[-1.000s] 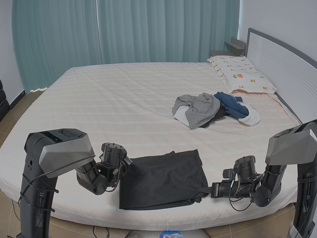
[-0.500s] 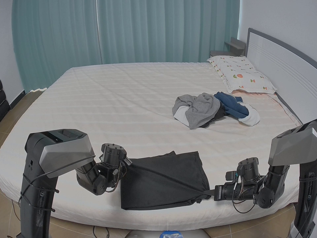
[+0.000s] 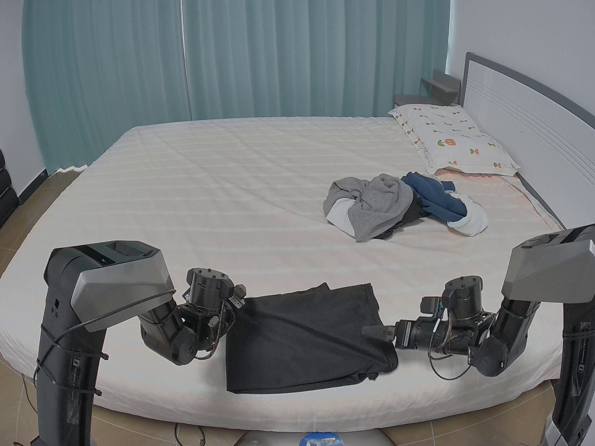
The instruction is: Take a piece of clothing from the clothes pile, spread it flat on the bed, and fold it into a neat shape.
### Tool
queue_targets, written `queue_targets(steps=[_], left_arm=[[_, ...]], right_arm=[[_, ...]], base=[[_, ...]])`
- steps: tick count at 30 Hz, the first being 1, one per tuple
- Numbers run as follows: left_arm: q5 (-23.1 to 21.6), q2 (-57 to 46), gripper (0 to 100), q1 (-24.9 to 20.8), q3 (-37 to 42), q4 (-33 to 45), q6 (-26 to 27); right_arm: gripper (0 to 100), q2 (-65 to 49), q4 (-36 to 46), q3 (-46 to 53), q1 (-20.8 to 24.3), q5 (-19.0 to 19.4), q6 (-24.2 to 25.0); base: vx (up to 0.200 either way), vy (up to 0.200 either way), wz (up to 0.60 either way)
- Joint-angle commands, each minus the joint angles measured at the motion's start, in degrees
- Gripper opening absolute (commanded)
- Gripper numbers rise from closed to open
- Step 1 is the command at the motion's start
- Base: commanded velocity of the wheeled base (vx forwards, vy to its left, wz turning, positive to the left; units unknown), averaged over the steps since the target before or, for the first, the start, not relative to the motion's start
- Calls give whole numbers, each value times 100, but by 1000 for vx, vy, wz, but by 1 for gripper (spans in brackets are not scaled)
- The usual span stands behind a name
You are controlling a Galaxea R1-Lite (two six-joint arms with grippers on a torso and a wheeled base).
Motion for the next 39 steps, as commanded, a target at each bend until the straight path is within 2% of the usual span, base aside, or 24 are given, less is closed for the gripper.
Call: queue_targets(steps=[1, 2, 6, 10, 22, 23, 24, 26, 39], left_arm=[[-14, -130, 100, 220, 190, 11, -207], [-14, -130, 100, 220, 190, 11, -207], [-40, -271, 100, 290, 427, 2, -224], [-40, -245, 100, 299, 427, 2, -224], [-40, -236, 100, 299, 427, 2, -216], [-40, -236, 100, 299, 427, 2, -216], [-40, -236, 100, 290, 427, 2, -216], [-40, -236, 100, 290, 427, 2, -216], [-32, -218, 100, 273, 436, 11, -189]], right_arm=[[100, 458, 333, -1113, -137, -250, 223], [100, 458, 333, -1113, -137, -250, 223], [100, 977, 1036, -2353, -137, -619, 258], [100, 1126, 1449, -3003, -128, -645, 364], [100, 1460, 1985, -3829, -93, -733, 381], [0, 1460, 1985, -3829, -93, -733, 381], [0, 1530, 2003, -3935, -93, -944, 373], [0, 1548, 1967, -3970, -110, -997, 373], [0, 1610, 1950, -4146, -313, -997, 399]], base=[[0, 0, 0], [0, 0, 0], [0, 0, 0], [0, 0, 0], [0, 0, 0], [0, 0, 0], [0, 0, 0], [0, 0, 0], [0, 0, 0]])
